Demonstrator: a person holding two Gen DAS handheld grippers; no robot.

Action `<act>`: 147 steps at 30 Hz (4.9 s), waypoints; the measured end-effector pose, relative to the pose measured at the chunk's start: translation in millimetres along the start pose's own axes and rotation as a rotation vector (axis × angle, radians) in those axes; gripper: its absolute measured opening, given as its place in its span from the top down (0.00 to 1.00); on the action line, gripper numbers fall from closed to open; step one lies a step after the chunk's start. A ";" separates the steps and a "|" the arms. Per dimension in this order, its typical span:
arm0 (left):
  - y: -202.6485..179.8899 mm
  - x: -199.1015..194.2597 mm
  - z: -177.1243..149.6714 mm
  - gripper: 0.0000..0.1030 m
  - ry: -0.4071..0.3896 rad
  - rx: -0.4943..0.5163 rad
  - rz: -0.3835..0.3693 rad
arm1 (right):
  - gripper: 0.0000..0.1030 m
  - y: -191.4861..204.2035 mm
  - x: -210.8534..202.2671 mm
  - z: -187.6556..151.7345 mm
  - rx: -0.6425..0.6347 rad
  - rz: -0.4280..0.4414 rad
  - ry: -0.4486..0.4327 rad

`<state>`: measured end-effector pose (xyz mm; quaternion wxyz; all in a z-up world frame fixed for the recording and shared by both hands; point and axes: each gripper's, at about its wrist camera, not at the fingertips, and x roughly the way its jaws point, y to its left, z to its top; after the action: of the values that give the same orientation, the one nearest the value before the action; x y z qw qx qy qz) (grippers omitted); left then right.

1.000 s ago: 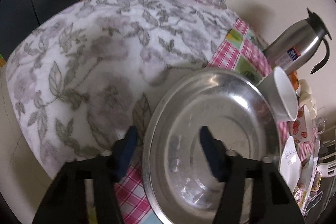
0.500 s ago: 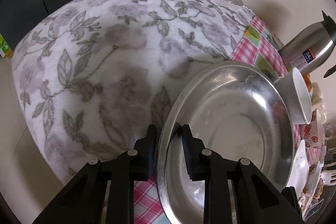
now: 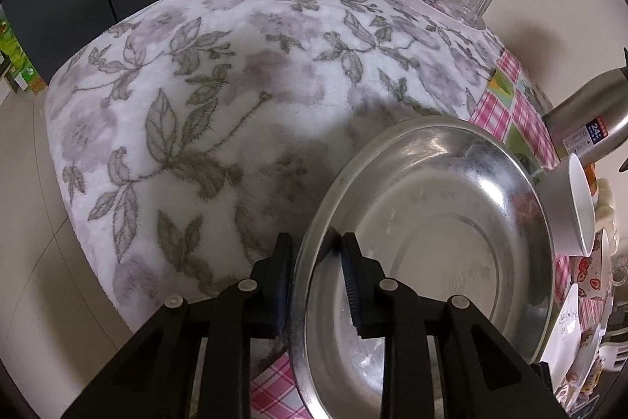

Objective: Organize plates and bowls

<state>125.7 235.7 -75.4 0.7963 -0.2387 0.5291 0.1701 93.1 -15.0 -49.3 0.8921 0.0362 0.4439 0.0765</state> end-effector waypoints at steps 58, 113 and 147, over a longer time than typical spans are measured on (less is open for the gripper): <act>-23.0 -90.3 -2.4 0.75 -0.222 0.096 -0.223 | 0.79 -3.3 -59.1 26.5 -0.040 0.042 -0.133; -207.2 -126.2 -122.9 0.74 -0.179 0.410 -0.340 | 0.76 -191.9 -196.0 3.5 0.199 -0.095 -0.296; -189.0 -58.9 -109.8 0.72 -0.005 0.350 -0.161 | 0.76 -185.1 -99.2 -14.2 0.181 -0.081 -0.016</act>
<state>118.6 16.6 -18.9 0.8380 -0.1378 0.5279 0.0120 42.2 -214.2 -4.4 0.8911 0.0992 0.4429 -0.0002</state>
